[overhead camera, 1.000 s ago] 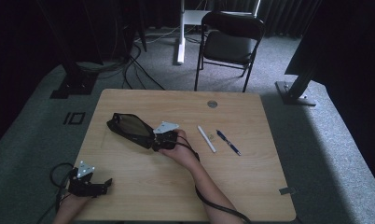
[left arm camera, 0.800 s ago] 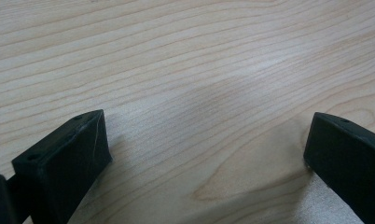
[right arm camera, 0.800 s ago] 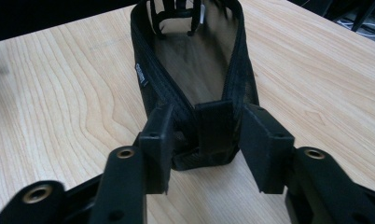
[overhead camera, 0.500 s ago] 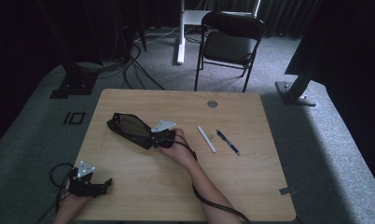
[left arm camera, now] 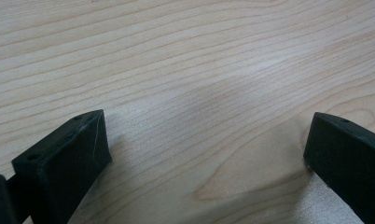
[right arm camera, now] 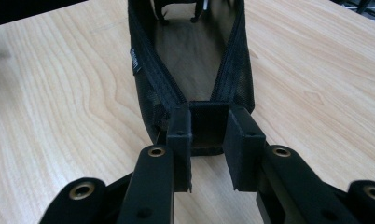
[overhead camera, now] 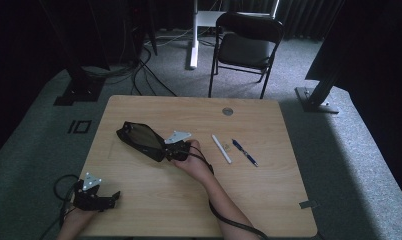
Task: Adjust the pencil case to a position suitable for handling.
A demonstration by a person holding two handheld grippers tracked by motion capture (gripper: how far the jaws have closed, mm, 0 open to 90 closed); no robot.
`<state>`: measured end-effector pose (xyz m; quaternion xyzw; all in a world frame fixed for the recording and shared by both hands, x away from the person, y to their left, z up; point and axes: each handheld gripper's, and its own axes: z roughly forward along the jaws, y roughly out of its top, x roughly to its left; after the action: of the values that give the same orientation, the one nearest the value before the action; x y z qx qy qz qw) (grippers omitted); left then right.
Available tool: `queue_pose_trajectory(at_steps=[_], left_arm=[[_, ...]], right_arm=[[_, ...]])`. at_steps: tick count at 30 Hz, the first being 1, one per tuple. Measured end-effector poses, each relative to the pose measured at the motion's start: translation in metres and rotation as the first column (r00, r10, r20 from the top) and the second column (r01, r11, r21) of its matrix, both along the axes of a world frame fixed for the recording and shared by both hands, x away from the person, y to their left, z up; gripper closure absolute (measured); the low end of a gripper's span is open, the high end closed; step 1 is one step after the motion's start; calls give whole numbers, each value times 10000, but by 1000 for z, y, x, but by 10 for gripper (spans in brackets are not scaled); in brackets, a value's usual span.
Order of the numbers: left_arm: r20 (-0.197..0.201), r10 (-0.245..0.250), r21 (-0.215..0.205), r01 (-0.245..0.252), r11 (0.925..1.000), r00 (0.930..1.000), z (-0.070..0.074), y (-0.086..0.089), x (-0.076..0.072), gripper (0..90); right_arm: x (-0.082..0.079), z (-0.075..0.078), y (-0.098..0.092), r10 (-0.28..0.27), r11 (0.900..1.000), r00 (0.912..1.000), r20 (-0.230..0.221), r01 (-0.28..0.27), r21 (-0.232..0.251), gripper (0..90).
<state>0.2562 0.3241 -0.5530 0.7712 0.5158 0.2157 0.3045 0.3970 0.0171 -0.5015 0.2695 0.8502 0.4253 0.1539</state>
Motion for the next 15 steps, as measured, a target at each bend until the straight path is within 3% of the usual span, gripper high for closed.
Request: queue_pose_trajectory(at_steps=[15], left_arm=[[2,2,-3,-2,10000,10000,0,0,0,3]], right_arm=[[-12,-2,-22,-169,9995,9997,-155,173,266,733]])
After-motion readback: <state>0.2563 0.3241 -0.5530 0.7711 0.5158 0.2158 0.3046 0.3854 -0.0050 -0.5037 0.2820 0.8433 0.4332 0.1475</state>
